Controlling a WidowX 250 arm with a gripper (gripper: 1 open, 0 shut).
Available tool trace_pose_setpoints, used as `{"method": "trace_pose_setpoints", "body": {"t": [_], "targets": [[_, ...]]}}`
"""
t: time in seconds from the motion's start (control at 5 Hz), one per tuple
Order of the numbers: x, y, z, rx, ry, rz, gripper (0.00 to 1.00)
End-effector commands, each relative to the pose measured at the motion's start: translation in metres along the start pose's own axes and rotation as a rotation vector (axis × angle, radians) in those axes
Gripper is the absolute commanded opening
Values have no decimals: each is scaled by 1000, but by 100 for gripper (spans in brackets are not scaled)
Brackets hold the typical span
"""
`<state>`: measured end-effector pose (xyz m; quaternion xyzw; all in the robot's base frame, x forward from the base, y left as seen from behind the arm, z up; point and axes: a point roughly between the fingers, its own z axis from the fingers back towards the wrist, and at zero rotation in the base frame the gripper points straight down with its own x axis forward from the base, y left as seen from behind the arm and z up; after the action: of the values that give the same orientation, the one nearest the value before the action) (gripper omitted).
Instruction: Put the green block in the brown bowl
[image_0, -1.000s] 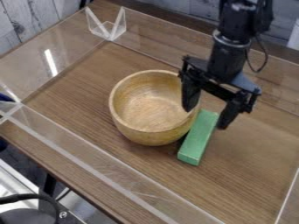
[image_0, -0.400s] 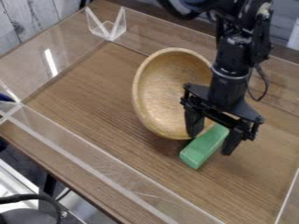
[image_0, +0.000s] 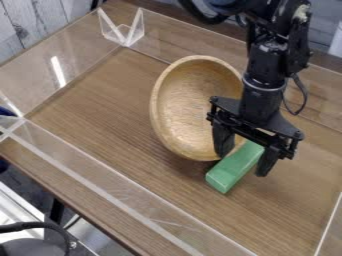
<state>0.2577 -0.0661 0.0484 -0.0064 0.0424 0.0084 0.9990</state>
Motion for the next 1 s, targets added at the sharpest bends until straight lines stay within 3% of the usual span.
{"method": "trace_pose_setpoints", "body": {"t": [0.0, 0.2, 0.6, 0.8], "targets": [[7, -5, 10, -29, -42, -11, 100], [8, -8, 7, -43, -31, -25, 100], [12, -9, 18, -17, -19, -6, 100], [14, -10, 13, -26, 0, -7, 100]]}}
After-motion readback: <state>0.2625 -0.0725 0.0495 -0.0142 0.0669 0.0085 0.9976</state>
